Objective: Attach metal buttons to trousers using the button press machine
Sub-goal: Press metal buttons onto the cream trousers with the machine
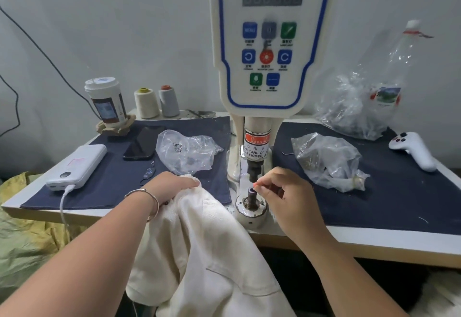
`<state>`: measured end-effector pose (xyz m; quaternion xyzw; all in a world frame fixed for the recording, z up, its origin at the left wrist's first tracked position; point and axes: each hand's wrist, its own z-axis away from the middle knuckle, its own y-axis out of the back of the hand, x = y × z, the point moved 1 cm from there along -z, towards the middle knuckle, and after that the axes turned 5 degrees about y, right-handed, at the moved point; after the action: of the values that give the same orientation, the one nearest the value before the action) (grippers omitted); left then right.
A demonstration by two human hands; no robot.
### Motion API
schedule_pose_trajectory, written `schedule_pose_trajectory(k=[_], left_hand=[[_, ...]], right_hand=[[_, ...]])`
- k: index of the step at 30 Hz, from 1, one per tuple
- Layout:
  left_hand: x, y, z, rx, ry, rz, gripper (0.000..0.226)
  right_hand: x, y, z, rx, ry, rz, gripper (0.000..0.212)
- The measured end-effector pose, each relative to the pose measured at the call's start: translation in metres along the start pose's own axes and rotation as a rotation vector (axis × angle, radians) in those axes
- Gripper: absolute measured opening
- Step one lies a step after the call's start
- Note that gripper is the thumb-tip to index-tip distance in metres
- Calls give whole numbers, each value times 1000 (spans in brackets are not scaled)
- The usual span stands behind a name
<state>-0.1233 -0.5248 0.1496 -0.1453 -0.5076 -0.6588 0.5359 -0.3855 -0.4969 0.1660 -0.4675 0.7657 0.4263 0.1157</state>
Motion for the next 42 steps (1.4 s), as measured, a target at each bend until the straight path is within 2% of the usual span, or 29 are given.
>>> schedule_pose_trajectory(k=[4,14,20,23,25,27,30,33,35,38,40,42], left_hand=[[-1,1,-1,-13,-5,15,46],[-3,0,-5,9,-19,32,39],[-4,1,3,-2,-45,53,41],[-6,10,24,-96,-90,53,43],[-9,19,46,-218,-152,107,41],[-9,29,71,-321,-233,172,37],[-1,39,109,-498,-327,232,42],[15,42,144,-692,-423,232,44],[26,41,163,-822,-515,220,42],[35,41,180,-942,-607,205,41],[33,42,181,-955,-609,192,43],[29,42,177,-961,-572,140,53]], right_hand=[[-2,-1,-1,-1,-10,7,5],[-1,3,-5,-49,-38,11,11],[-5,6,-2,-34,10,27,5],[-7,16,5,24,-4,33,5],[-13,26,13,85,-80,-29,7],[-20,35,21,78,-187,-145,11],[-42,41,30,-129,-298,-484,15],[-66,38,29,-435,-140,-616,71],[-74,35,28,-662,-108,-837,93],[-73,42,35,-929,-215,-960,84],[-63,50,42,-1019,-264,-953,64],[-50,59,47,-1039,-292,-940,59]])
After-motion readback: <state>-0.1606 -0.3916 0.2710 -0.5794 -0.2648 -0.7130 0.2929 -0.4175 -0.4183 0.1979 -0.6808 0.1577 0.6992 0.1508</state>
